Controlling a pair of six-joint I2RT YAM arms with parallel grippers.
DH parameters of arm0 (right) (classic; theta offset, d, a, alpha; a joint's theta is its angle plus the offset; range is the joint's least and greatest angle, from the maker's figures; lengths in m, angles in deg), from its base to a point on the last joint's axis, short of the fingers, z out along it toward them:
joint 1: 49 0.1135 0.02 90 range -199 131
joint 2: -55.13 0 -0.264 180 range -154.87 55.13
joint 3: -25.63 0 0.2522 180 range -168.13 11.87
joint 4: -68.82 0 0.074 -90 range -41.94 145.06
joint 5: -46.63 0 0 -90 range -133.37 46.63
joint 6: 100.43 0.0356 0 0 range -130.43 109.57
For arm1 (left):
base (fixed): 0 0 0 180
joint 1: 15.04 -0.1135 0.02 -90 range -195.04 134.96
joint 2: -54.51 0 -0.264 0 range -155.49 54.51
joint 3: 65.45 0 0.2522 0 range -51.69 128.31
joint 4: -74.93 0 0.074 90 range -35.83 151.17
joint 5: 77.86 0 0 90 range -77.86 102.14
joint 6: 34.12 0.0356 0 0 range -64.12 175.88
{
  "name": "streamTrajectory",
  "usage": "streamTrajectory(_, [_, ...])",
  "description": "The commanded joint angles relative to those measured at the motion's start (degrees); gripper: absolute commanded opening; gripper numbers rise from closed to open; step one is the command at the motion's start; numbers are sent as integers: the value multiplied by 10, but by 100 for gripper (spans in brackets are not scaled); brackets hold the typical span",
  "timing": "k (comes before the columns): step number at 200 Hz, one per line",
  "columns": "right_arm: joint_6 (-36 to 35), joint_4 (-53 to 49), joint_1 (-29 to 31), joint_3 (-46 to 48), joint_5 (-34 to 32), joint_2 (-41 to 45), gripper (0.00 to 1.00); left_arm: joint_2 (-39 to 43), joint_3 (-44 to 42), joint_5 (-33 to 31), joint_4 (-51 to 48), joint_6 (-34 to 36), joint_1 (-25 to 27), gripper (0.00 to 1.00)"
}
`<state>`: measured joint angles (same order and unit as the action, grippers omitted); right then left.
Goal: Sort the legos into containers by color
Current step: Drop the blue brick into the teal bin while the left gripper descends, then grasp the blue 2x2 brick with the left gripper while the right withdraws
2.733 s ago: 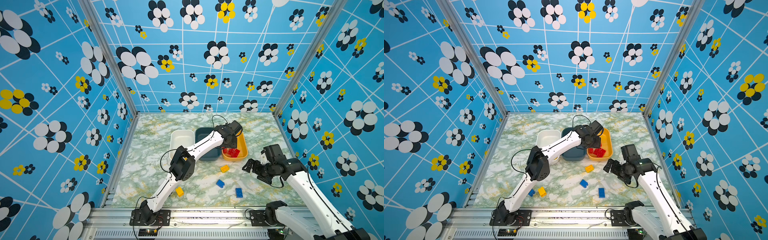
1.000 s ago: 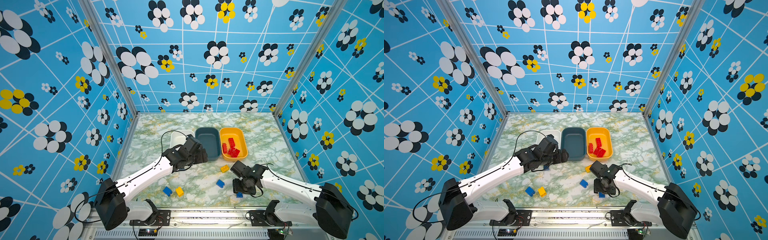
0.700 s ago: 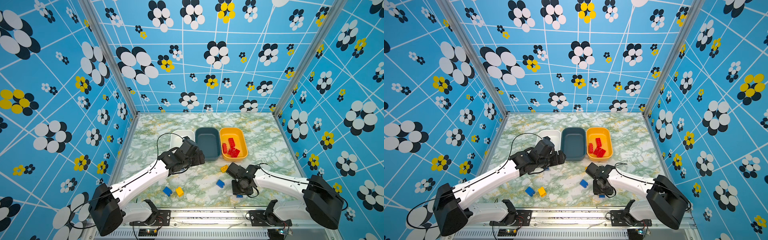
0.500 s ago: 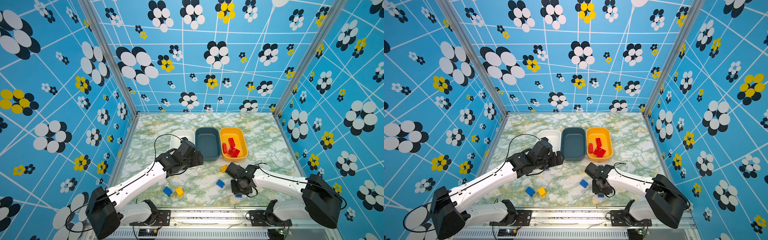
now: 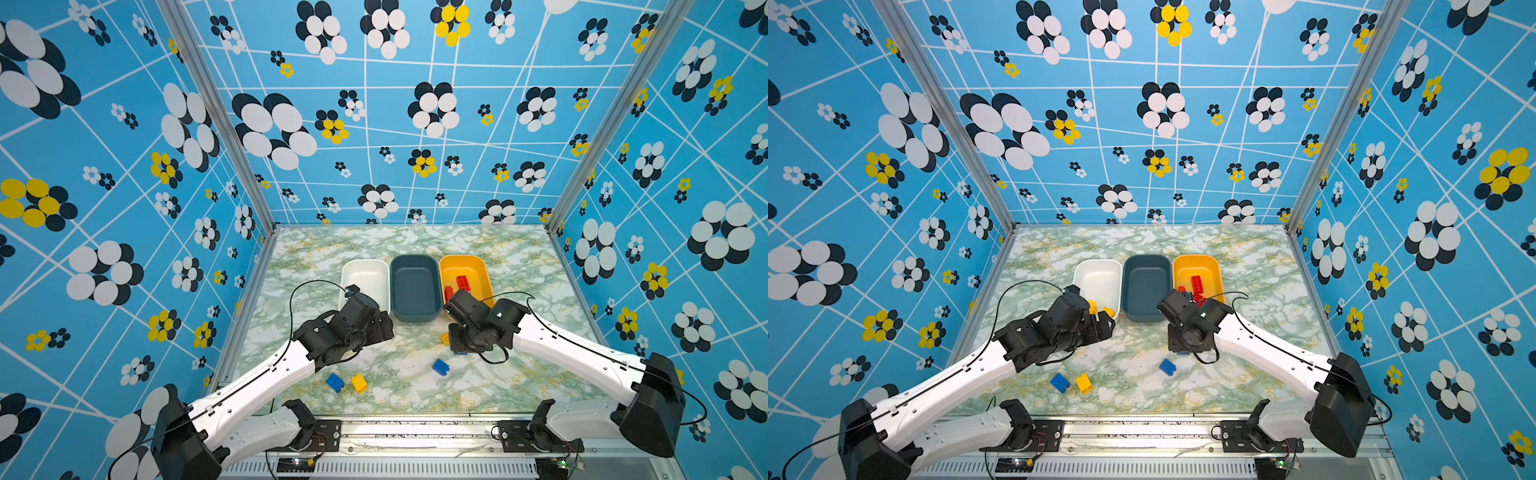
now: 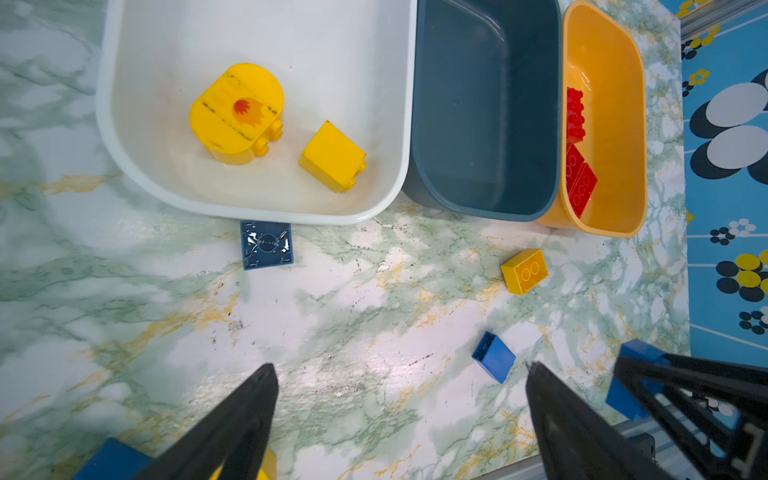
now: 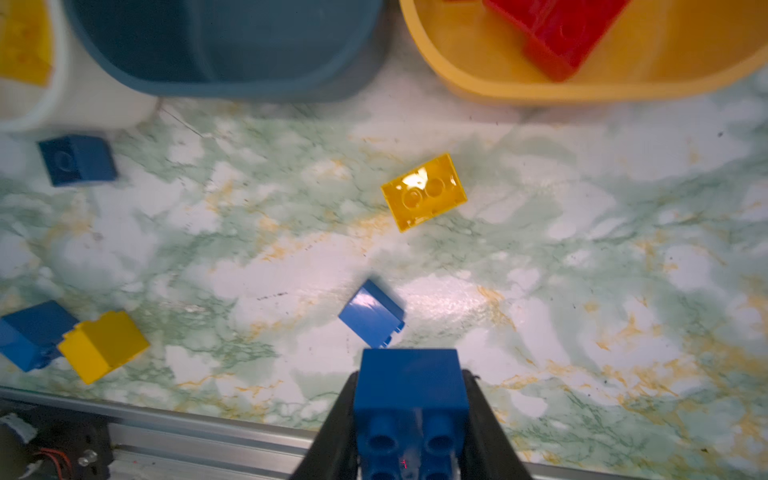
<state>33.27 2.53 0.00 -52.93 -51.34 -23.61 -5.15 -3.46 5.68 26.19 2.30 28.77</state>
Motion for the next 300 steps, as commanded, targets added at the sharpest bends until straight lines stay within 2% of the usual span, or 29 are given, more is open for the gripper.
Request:
streamTrajectory(1, [-54, -29, -8, -69, -21, -46, 26, 23, -18, -24, -37, -18, -5, 95])
streamTrajectory(69, [-148, -2, -68, -240, 32, -216, 26, 76, -54, -57, -75, -39, -5, 95])
streamTrajectory(90, [-162, 17, -79, -263, 44, -264, 26, 86, -64, -65, -82, -46, -4, 95])
streamTrajectory(132, [-180, 14, -90, -370, 63, -369, 26, 80, -73, -83, -89, -42, -2, 95])
streamTrajectory(156, [-184, 8, -95, -402, 72, -407, 29, 69, -78, -98, -91, -39, 2, 94])
streamTrajectory(169, [-188, 1, -97, -413, 73, -420, 36, 62, -82, -103, -86, -38, 4, 94])
streamTrajectory(197, [-192, -6, -101, -422, 76, -427, 52, 45, -85, -111, -68, -26, 5, 93])
streamTrajectory(210, [-194, -11, -103, -425, 75, -424, 57, 35, -85, -115, -59, -18, 6, 92])
streamTrajectory(251, [-193, -16, -105, -413, 76, -392, 59, -3, -83, -127, -34, 10, 11, 85])
streamTrajectory(300, [-172, -2, -105, -340, 80, -302, 60, -78, -89, -154, 23, 39, 23, 76])
